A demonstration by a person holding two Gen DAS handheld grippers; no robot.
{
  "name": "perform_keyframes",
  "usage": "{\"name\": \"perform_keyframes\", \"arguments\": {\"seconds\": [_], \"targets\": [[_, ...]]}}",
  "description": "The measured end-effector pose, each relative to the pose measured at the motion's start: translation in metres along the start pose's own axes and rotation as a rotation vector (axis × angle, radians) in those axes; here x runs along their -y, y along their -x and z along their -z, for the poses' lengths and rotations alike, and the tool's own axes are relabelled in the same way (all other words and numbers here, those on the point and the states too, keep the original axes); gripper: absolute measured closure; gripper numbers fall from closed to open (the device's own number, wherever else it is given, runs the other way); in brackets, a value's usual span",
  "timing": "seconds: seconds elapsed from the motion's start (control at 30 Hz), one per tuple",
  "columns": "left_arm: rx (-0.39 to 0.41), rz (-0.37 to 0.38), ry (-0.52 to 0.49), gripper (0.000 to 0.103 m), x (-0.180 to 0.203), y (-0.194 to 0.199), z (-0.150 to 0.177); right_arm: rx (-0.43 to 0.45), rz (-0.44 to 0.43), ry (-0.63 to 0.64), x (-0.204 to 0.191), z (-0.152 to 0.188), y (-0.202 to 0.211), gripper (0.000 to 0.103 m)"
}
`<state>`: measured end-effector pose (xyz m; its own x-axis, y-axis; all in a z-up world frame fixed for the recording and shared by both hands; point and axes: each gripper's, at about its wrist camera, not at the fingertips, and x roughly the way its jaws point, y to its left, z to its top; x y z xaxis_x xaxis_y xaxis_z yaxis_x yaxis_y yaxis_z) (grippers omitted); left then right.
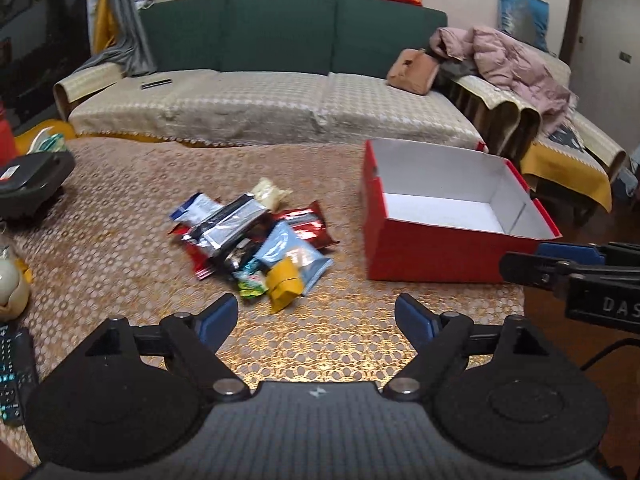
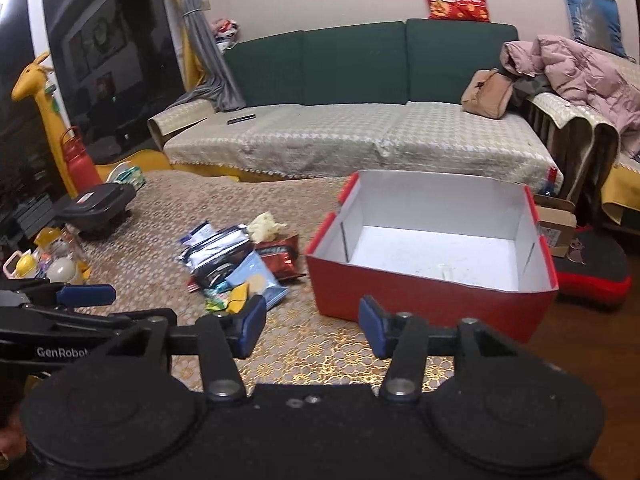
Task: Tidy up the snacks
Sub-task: 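Withdraw both grippers from the box back toward the snack pile, then grasp the silver bar with the left gripper while the right gripper grasps the yellow packet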
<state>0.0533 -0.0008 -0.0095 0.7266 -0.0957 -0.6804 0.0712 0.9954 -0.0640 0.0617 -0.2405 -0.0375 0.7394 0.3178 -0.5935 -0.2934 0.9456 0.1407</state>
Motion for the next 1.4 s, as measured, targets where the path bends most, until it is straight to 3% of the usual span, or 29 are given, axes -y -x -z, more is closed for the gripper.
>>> {"name": "perform_keyframes", "arguments": {"seconds": [0.03,0.07,0.1,0.37,0.47,0.7,0.97,1.17,1.4], "targets": [[0.002,-0.003,0.007,0.016,-0.005,0.001,0.001,0.003,-0.004,0.005,-0.002,0.000,0.000,0.037],[0.003,-0.007,0.013,0.015,-0.009,0.000,0.002,0.006,-0.010,0.009,-0.004,0.000,0.000,0.000],[0.002,-0.011,0.018,0.015,-0.012,0.000,0.003,0.028,-0.021,0.013,-0.005,0.001,0.000,0.003],[-0.001,-0.059,0.011,0.015,-0.038,-0.025,-0.002,0.011,-0.069,0.119,-0.026,0.005,-0.033,0.000],[-0.015,-0.068,-0.036,0.015,-0.047,-0.042,-0.007,-0.007,-0.101,0.149,-0.034,0.008,-0.048,0.000],[-0.023,-0.047,-0.146,0.015,-0.065,-0.084,-0.029,0.053,-0.107,0.201,-0.050,0.015,-0.071,0.000],[-0.065,-0.025,-0.281,0.015,-0.075,-0.140,-0.057,-0.074,-0.126,0.217,-0.066,0.013,-0.121,0.001],[-0.129,-0.015,-0.269,0.015,-0.090,-0.182,-0.073,-0.184,-0.120,0.194,-0.076,0.013,-0.157,0.002],[-0.186,-0.016,-0.271,0.015,-0.092,-0.218,-0.080,-0.273,-0.067,0.107,-0.076,0.015,-0.195,0.014]]}}
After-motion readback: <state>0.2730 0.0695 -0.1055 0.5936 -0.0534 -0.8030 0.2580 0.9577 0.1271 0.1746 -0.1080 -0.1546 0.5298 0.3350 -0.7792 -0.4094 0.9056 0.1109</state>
